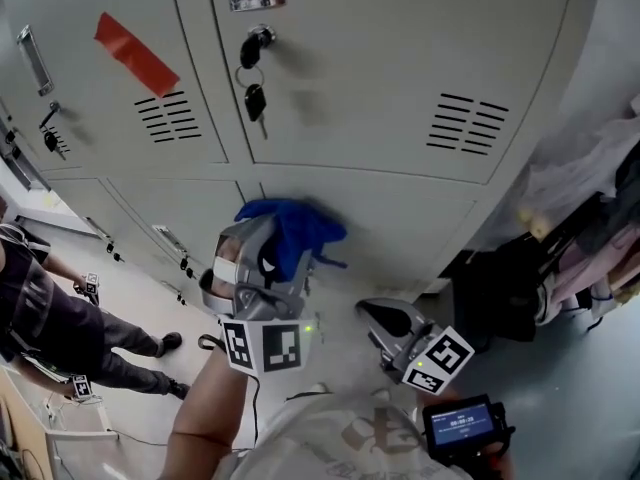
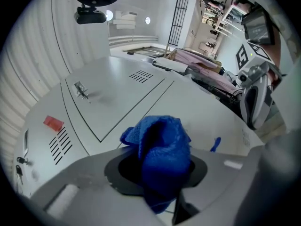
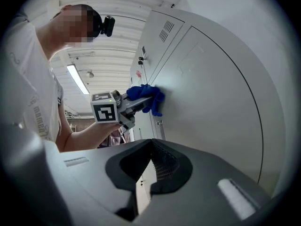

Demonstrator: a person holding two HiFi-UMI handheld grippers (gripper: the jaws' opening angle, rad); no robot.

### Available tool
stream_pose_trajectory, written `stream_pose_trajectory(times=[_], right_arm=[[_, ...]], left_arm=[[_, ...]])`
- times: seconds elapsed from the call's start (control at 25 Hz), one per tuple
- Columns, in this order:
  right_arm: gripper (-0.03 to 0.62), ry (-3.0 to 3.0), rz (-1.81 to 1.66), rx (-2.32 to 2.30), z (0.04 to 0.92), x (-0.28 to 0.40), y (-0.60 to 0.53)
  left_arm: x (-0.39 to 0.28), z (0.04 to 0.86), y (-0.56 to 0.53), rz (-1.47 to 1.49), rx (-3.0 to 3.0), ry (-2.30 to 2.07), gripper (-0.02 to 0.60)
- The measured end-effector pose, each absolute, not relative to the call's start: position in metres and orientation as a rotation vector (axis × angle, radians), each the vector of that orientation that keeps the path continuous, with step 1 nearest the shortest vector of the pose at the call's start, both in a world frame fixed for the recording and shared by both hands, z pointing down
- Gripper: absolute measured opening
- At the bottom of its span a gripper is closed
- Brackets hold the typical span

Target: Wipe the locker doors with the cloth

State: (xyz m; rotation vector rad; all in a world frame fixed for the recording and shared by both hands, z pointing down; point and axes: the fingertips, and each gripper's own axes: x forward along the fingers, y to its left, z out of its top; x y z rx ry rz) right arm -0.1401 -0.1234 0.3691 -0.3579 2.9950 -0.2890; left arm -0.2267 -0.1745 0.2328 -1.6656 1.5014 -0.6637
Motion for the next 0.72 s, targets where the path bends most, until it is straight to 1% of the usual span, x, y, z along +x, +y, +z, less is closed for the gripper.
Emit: stream_pose_trajectory(times=[0.24,0.4,0.72], right_arm=[[0.003,2.987,-0.305,-0.429,0.375,-0.115,-0.13],[0.003,2.991,-0.272,-0.366,0.365,-0.125,-0.134],[0.003,2.984,-0.31,-0.401,0.378,-0.079,-0.136]], left_arm=[[-0.178,0.231,-0.182,-0.645,-1.703,1.398,0.135],[-0.164,0.213,-0.186,-0.674,-1.625,1.347,0.135],[-0.103,0.233,-0.197,-0.732,-1.653,1.314,0.135]])
